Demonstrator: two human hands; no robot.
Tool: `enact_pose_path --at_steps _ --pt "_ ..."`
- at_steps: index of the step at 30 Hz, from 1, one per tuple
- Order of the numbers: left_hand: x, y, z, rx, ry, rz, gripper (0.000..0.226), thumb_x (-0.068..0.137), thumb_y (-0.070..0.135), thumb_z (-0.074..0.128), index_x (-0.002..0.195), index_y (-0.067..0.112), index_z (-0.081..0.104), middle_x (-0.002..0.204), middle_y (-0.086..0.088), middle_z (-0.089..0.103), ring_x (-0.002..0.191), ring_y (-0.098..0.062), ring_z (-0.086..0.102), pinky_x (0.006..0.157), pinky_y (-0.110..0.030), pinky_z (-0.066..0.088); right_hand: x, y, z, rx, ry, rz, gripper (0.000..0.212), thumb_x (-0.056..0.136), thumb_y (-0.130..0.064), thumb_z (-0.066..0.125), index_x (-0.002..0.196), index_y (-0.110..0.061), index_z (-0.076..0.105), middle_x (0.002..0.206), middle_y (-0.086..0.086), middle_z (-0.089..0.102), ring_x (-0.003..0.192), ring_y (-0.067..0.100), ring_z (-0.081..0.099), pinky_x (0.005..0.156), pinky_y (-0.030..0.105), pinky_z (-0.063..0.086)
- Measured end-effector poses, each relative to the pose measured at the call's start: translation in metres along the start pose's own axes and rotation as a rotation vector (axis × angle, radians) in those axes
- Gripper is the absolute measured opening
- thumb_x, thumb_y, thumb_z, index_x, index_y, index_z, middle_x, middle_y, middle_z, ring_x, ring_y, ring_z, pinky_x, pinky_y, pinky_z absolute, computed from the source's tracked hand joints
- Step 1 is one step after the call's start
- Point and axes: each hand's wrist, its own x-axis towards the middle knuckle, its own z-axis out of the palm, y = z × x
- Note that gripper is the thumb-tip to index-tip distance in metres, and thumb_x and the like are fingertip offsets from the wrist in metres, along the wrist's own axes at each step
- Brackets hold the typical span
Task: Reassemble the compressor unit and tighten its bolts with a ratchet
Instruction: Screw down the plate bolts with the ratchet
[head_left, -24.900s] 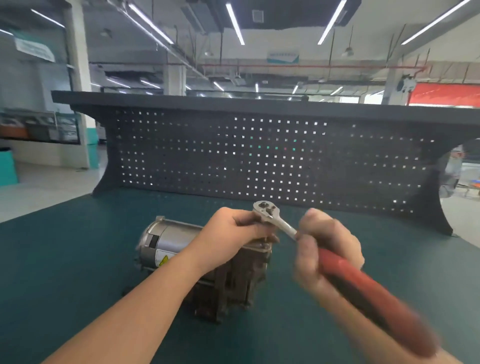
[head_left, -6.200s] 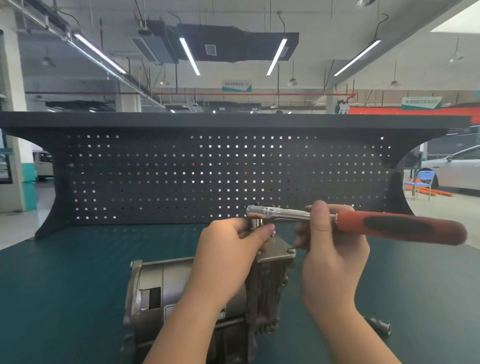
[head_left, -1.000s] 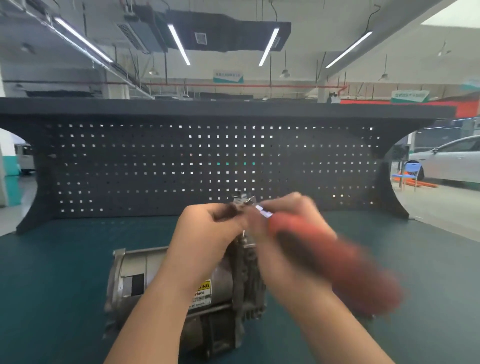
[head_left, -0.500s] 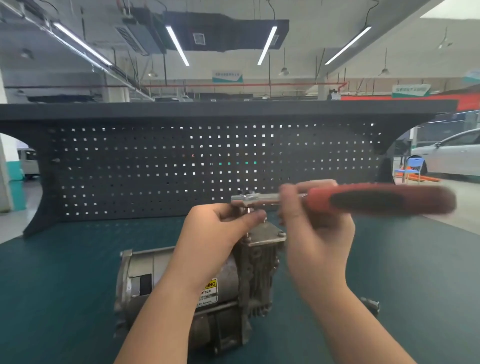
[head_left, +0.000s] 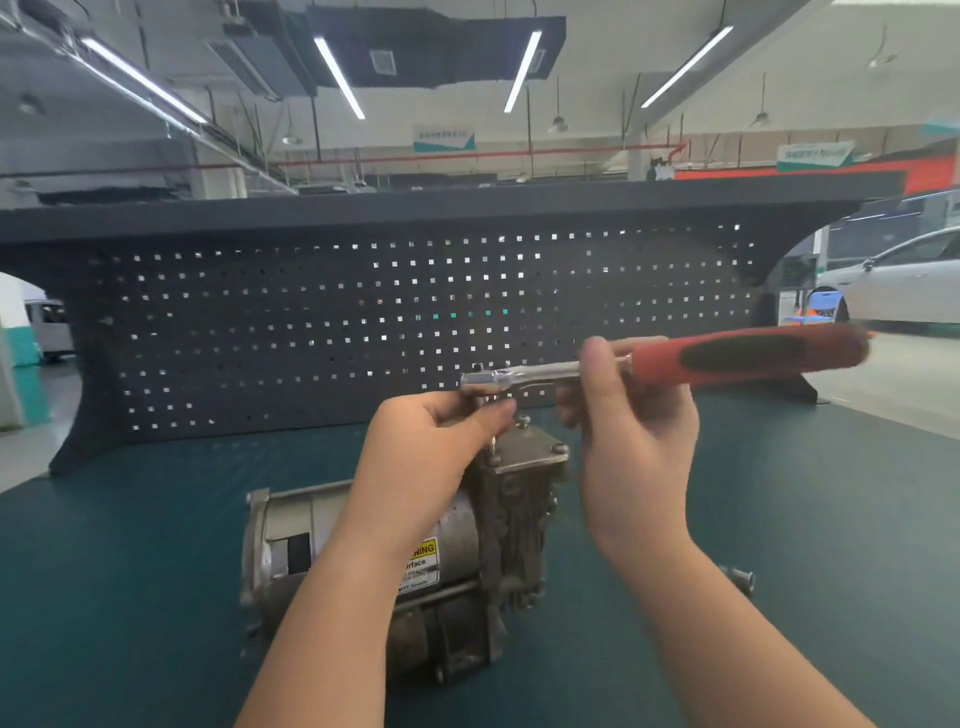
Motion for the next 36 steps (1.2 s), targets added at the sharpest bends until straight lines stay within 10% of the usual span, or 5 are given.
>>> enact_pose_path --at_steps 5,13,20,29,36 --pt "-0.003 0.004 -0.002 0.031 -0.019 -0.035 0.038 0.079 0.003 0.066 0.051 0.028 0.071 0.046 0.011 0.058 0.041 0.0 0.048 0.039 -0.012 0.037 -0.006 -0.005 0.014 -0.819 -0.448 -0.245 0.028 0.085 -0.011 0.063 0.058 -0.019 0.062 0.056 -0.009 0.062 0.057 -0.006 0.054 0.065 -0.002 0.04" --pt "-0.001 -0.001 0.0 0.029 -0.042 0.001 0.011 0.088 0.024 0.07 0.083 0.024 0.079 0.082 0.009 0.077 0.085 -0.005 0.073 0.081 -0.022 0.055 0.014 0.015 -0.007 0.238 0.185 0.507 0.017 0.096 -0.025 0.056 0.081 -0.018 0.058 0.058 -0.007 0.055 0.056 0.011 0.046 0.057 0.024 0.037" --pt "-0.002 0.002 -0.001 0.01 -0.046 -0.013 0.045 0.086 0.0 0.063 0.053 0.029 0.073 0.048 0.016 0.06 0.046 0.007 0.051 0.046 -0.009 0.04 -0.007 -0.006 0.009 -0.859 -0.406 -0.528 0.008 0.076 -0.022 0.061 0.072 -0.015 0.058 0.051 -0.024 0.04 0.05 -0.004 0.043 0.053 0.008 0.042" --pt "-0.001 -0.001 0.001 0.041 -0.03 -0.011 0.011 0.088 0.021 0.07 0.085 0.017 0.079 0.079 0.008 0.077 0.081 -0.005 0.073 0.078 -0.022 0.056 0.009 0.014 -0.005 0.151 0.208 0.43 0.02 0.097 -0.027 0.055 0.078 -0.02 0.054 0.057 -0.006 0.053 0.049 0.008 0.044 0.05 0.02 0.036" --pt "-0.003 0.0 -0.001 0.02 -0.055 -0.004 0.025 0.082 0.018 0.071 0.058 0.029 0.074 0.052 0.016 0.061 0.047 0.001 0.051 0.047 -0.013 0.04 0.003 0.008 0.005 -0.484 -0.24 -0.008 0.028 0.088 -0.007 0.06 0.066 -0.025 0.055 0.049 -0.025 0.051 0.056 -0.011 0.052 0.064 -0.002 0.039"
